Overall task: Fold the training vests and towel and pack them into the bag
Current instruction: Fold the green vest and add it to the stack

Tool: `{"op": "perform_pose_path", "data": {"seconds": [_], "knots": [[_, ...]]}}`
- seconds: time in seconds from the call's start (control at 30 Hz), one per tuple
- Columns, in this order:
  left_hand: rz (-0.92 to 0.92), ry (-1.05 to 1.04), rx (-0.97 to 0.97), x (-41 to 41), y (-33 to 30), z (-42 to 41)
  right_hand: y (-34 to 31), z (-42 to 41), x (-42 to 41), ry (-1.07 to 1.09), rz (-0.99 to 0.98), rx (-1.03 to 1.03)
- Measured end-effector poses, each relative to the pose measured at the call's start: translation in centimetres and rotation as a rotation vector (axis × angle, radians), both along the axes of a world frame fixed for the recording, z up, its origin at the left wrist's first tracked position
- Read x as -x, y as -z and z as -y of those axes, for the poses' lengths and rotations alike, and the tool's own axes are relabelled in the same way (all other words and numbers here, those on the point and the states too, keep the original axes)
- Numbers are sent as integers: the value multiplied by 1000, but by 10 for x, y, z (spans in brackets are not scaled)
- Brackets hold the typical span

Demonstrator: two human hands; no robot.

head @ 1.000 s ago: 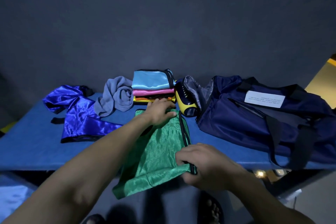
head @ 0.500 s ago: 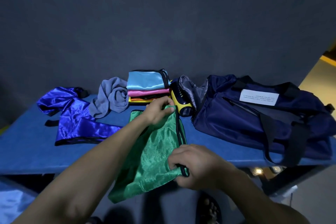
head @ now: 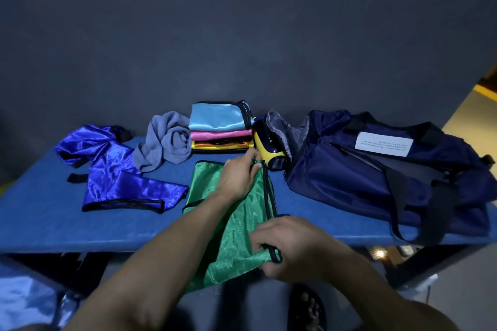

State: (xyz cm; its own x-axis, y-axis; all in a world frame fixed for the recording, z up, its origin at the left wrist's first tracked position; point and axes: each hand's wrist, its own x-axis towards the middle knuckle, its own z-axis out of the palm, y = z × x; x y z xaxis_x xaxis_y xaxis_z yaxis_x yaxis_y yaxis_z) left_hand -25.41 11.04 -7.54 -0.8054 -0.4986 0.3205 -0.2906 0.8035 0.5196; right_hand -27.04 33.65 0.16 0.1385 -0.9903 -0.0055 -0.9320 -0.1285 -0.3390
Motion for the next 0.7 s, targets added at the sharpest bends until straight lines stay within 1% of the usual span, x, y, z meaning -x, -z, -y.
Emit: {"op": "perform_pose_path", "data": {"seconds": [0.17,0.3,0.47,0.53,0.63,0.7], "knots": [[57,7,65,-5,-3,16,-2,7,-4,-20,17,39],[162,28,138,6,-6,14,-1,4,-2,-3,38,54],[244,0,126,6,-13,18,-4,-2,3,51,90,91],[224,53,124,-5,-28,23,-5,-3,4,81,102,87],[56,226,-52,-51,-58,35,-3,-3,6,103,128,107],[58,293,-238,-94,-70,47,-3,-2,10,128,152,128]]}}
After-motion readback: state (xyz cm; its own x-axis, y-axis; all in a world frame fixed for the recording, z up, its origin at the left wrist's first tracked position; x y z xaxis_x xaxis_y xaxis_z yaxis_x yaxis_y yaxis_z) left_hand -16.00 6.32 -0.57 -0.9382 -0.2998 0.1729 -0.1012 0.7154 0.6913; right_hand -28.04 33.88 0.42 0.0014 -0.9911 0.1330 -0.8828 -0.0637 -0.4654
